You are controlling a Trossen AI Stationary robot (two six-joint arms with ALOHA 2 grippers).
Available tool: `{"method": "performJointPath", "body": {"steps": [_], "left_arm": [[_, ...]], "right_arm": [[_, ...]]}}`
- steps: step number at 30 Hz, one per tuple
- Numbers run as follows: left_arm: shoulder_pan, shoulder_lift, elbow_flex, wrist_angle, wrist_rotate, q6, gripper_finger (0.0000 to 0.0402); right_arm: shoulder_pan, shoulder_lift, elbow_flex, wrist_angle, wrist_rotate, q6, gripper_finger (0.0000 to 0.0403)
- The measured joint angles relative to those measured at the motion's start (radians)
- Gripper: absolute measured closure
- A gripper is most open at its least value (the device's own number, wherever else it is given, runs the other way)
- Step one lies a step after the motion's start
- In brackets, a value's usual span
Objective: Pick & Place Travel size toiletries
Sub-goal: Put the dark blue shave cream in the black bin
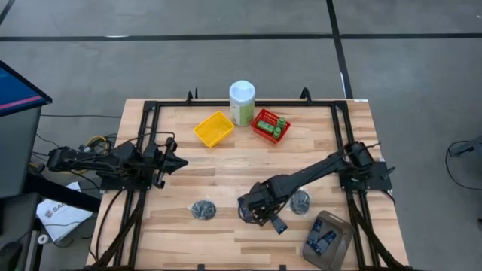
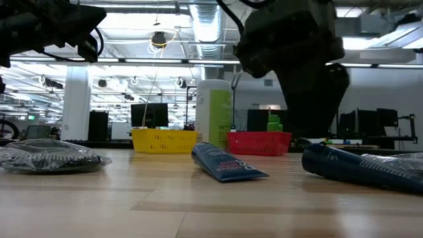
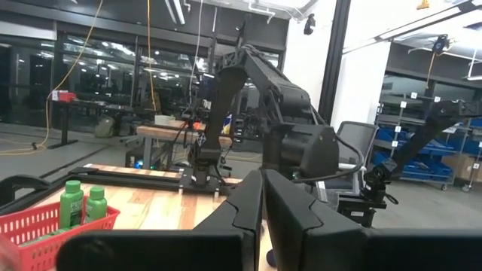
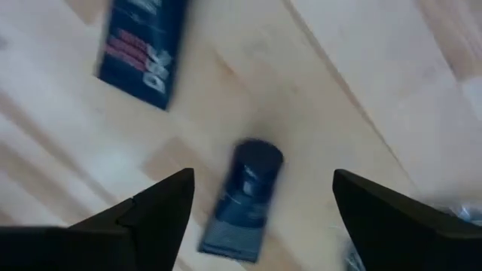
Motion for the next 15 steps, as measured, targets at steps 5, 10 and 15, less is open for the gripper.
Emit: {"method": "performJointPath", "body": {"steps": [5,10,15], "left_arm": [[0.0,0.003,0.0,0.003,0.0,0.0,0.039],[0.0,0.012,0.0,0.004,0.0,0.0,0.039],[0.0,0.039,0.0,0.009,0.003,0.0,0.039]], "right_arm": [[0.013,0.045,0.001,0.018,-0.006,0.017,0.0086],[0.012,0.094,0.001,0.032,-0.023,0.001,0.0086],[0.017,0.117,0.004,0.036,-0.026,-0.002,0.0096]]}}
